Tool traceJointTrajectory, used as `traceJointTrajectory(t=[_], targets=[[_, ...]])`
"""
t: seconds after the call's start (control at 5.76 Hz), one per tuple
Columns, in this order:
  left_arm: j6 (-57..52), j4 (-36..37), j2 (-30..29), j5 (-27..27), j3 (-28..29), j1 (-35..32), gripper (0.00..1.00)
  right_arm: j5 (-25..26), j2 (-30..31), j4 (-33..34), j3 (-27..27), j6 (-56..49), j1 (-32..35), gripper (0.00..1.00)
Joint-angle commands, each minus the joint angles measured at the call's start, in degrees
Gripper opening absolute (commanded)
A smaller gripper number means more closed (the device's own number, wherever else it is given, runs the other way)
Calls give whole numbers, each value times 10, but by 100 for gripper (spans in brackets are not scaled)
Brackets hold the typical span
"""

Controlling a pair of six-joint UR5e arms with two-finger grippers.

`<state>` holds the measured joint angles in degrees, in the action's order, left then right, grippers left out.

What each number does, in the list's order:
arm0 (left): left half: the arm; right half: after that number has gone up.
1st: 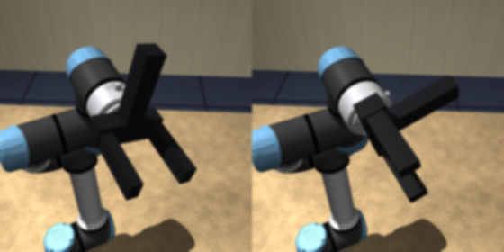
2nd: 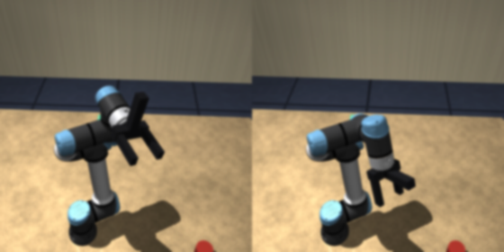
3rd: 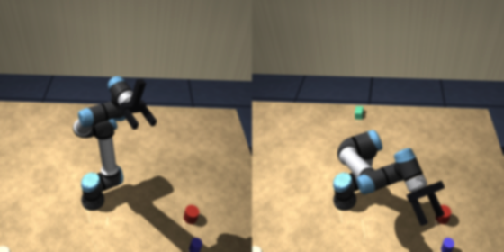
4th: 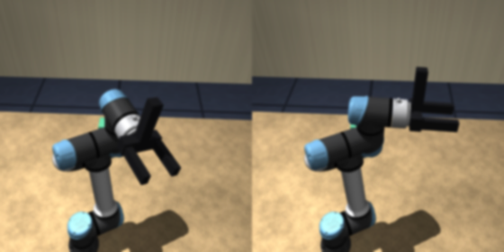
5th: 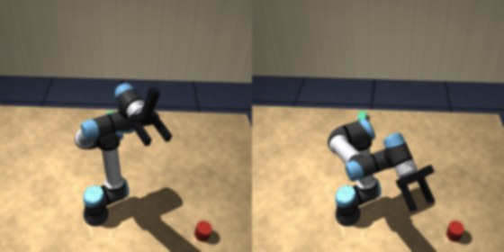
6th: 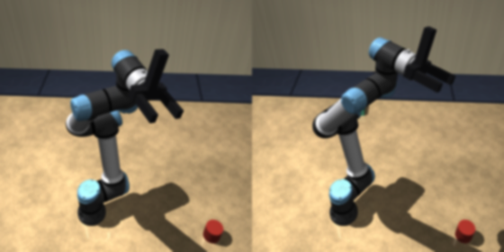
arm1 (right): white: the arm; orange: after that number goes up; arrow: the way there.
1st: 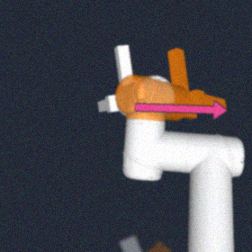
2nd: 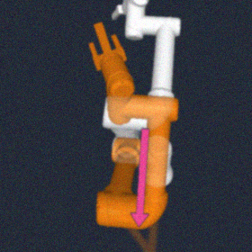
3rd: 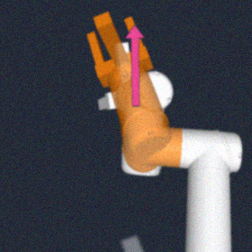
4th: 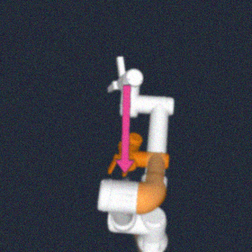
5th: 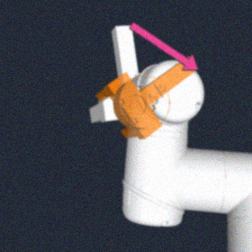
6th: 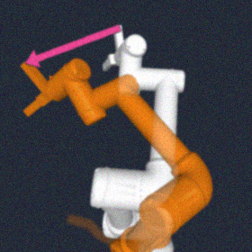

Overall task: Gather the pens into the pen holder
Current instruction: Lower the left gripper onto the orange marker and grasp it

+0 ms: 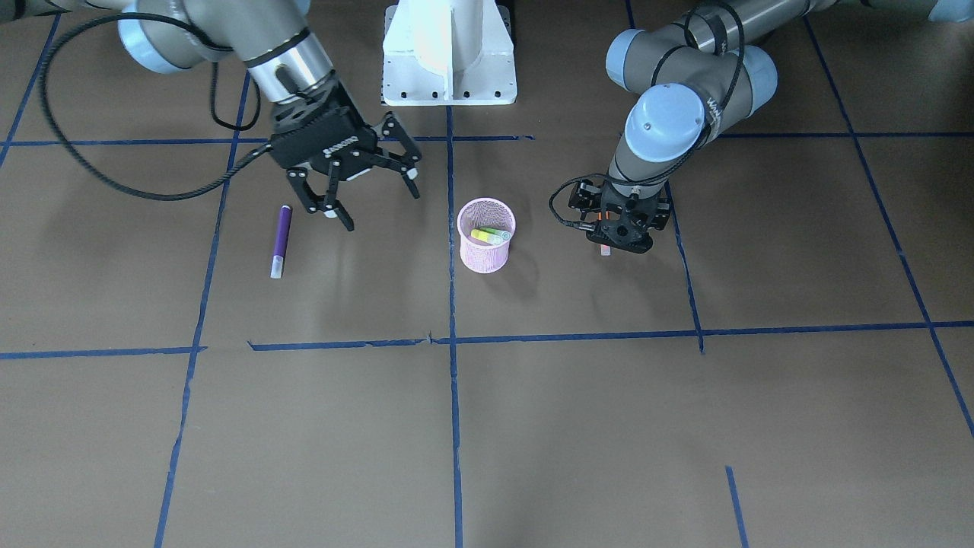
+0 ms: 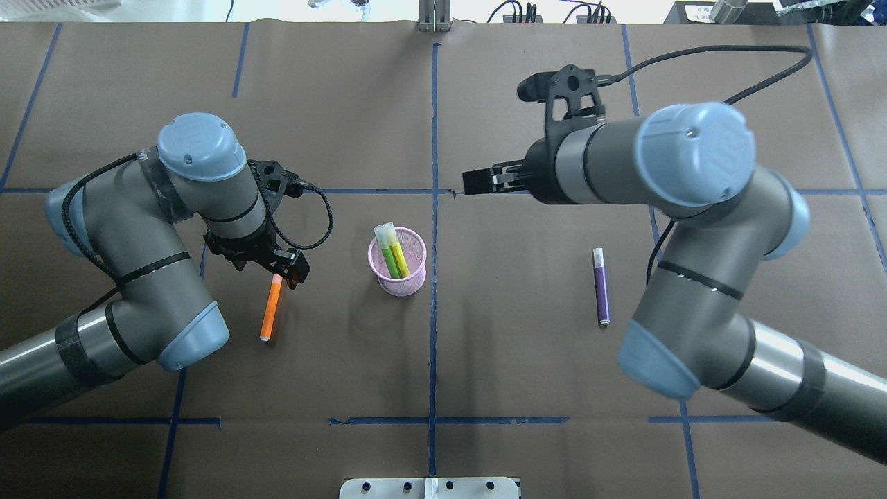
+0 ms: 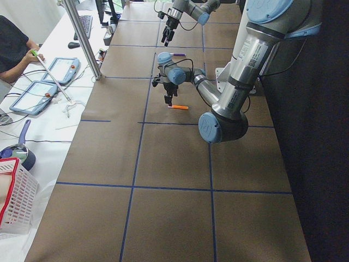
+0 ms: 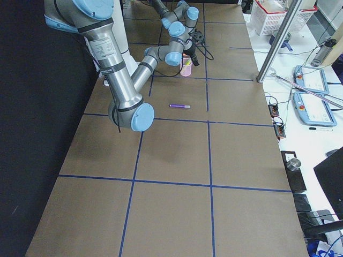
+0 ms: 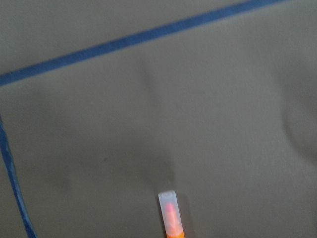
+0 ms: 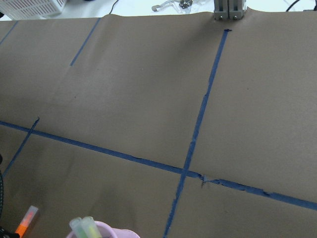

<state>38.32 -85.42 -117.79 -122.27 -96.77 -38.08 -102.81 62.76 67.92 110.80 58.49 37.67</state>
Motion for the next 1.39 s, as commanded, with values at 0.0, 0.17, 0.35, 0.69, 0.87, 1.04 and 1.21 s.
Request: traceJointTrajectory(t=[0.0, 0.17, 0.35, 0.69, 0.87, 1.04, 1.21], targets=[[-8, 10, -12, -30, 29, -7, 100, -53, 43, 5, 26, 0, 31, 99], [1, 17, -24, -31, 47, -9, 100, -53, 45, 5, 28, 1, 31, 99], [3, 18, -29, -31, 62, -9, 100, -53, 45, 5, 27, 1, 30, 99], [20, 18, -33, -29, 74, -5, 98, -53, 45, 5, 27, 1, 29, 99], [19, 16, -32, -29, 76, -2, 91, -53, 45, 5, 27, 1, 29, 99], [16, 12, -33, -29, 77, 1, 82, -52, 50, 5, 30, 4, 30, 99], [11, 12, -32, -30, 77, 2, 74, -52, 65, 5, 41, 4, 31, 99]])
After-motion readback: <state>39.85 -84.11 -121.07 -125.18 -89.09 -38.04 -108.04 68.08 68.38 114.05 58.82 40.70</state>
